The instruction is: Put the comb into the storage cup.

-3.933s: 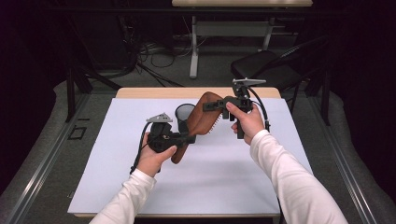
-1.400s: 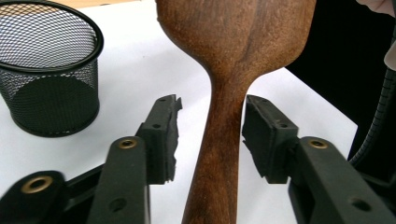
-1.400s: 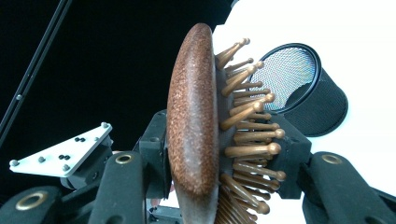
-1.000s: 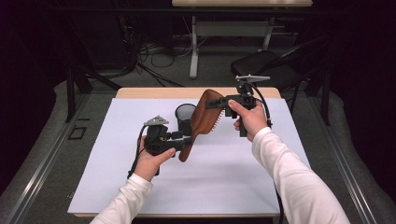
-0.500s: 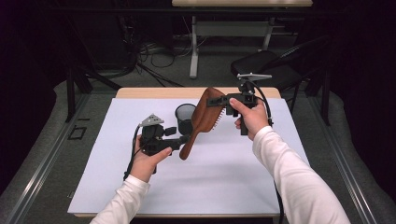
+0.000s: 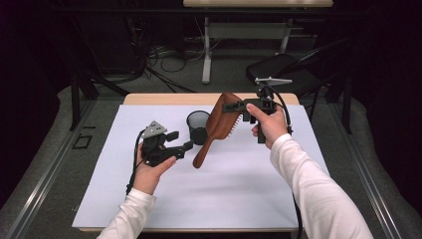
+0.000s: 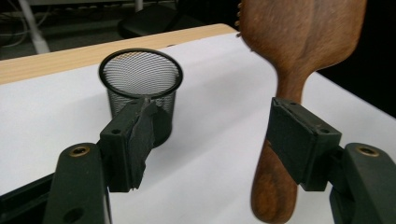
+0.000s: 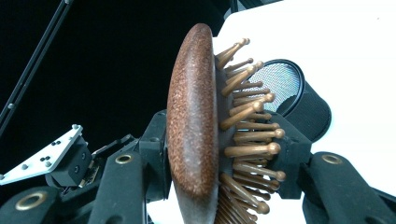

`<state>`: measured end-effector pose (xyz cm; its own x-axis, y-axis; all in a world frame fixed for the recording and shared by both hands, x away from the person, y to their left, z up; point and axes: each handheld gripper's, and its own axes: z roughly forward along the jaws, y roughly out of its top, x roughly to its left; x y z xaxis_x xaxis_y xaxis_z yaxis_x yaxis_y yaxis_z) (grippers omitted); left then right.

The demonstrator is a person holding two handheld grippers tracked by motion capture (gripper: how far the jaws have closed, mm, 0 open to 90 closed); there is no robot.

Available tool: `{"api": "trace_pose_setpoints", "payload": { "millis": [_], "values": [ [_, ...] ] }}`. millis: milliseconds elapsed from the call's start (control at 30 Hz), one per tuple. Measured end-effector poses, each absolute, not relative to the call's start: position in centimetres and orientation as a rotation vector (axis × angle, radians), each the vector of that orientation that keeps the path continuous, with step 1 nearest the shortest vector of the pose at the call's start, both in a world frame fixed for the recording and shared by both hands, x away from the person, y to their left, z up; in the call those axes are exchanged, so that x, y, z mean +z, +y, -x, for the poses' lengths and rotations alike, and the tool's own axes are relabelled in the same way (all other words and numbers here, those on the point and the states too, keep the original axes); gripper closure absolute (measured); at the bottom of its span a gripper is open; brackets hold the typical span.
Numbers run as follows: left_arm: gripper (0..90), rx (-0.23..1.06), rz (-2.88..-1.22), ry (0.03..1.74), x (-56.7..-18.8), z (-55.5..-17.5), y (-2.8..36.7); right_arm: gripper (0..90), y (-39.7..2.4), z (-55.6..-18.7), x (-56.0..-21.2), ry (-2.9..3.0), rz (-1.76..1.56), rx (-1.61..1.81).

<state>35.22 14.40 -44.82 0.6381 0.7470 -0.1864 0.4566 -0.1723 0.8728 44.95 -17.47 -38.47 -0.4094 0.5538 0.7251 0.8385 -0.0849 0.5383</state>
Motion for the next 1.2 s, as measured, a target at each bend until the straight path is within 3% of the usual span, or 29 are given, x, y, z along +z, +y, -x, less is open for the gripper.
{"api": "trace_pose_setpoints", "payload": {
  "millis": [333, 533, 700, 1000, 1200],
  "values": [
    [29.8, 0.366, -1.821, 0.990, -45.2, -35.3, 14.4, 49.5, -17.5, -44.9, -38.4, -1.909, 1.524, -1.497],
    [15.6, 0.326, -1.807, 1.051, -45.9, -35.8, 15.3, 49.4, -17.7, -44.9, -38.4, -1.919, 1.535, -1.506],
    [14.5, 0.309, -1.780, 1.089, -46.2, -36.0, 16.1, 49.4, -17.8, -45.0, -38.4, -1.914, 1.542, -1.516],
    [0.3, 0.297, -1.731, 1.147, -46.7, -36.3, 17.2, 49.4, -17.6, -45.1, -38.4, -1.916, 1.548, -1.516],
    [0.3, 0.277, -1.732, 1.173, -47.2, -36.6, 17.6, 49.4, -17.6, -45.1, -38.3, -1.917, 1.555, -1.517]
  ]
}}
